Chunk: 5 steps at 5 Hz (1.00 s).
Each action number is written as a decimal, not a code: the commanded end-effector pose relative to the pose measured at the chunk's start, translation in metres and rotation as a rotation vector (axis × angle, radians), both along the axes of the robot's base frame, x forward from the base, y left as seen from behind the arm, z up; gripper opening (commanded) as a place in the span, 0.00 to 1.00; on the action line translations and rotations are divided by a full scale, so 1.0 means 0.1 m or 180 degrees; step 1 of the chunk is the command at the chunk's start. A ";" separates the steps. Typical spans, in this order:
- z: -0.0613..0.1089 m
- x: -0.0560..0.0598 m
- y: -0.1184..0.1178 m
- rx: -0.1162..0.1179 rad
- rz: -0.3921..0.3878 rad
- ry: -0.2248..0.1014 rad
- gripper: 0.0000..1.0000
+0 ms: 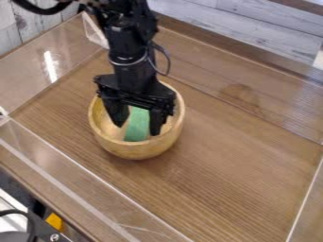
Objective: Put the green block in the brown bowl
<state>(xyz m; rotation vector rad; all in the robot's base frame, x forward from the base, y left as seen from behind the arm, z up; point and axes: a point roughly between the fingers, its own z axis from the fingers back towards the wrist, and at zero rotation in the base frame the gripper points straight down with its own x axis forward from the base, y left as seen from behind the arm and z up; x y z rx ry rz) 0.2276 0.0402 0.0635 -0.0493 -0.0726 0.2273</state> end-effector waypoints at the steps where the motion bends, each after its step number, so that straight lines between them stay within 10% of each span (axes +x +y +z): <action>1: 0.01 0.05 0.16 0.0031 0.0014 -0.0120 1.00; 5: -0.11 -0.01 0.28 0.0039 0.0192 -0.0129 1.00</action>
